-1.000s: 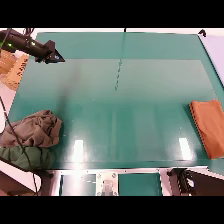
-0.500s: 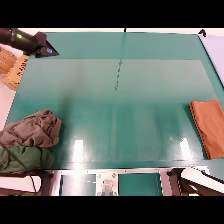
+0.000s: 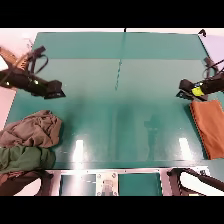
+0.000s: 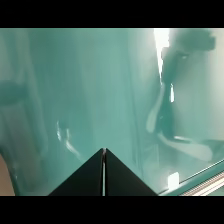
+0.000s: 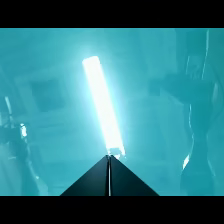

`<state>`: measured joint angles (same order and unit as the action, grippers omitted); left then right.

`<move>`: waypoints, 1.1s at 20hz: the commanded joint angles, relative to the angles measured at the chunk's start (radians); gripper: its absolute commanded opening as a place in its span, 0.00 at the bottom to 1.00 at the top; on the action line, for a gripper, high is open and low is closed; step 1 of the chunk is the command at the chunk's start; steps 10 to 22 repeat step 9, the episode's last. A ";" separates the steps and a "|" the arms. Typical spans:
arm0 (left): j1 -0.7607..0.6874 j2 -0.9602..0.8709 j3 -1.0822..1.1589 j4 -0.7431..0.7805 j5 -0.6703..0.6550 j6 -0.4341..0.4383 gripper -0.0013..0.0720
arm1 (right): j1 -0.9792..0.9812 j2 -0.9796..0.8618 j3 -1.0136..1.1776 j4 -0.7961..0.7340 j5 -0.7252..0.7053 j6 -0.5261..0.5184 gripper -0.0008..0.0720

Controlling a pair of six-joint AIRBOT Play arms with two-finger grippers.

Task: Fold the shirts.

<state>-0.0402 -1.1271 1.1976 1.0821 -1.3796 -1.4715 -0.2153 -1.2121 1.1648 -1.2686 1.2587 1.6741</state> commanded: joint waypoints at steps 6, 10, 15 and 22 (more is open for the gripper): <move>-0.019 0.042 -0.090 0.029 0.033 -0.047 0.04 | 0.072 0.000 -0.027 0.004 -0.055 -0.010 0.03; -0.019 0.042 -0.090 0.029 0.029 -0.047 0.04 | 0.072 0.000 -0.027 0.004 -0.055 -0.010 0.03; -0.019 0.042 -0.090 0.029 0.029 -0.047 0.04 | 0.072 0.000 -0.027 0.004 -0.055 -0.010 0.03; -0.019 0.042 -0.090 0.029 0.029 -0.047 0.04 | 0.072 0.000 -0.027 0.004 -0.055 -0.010 0.03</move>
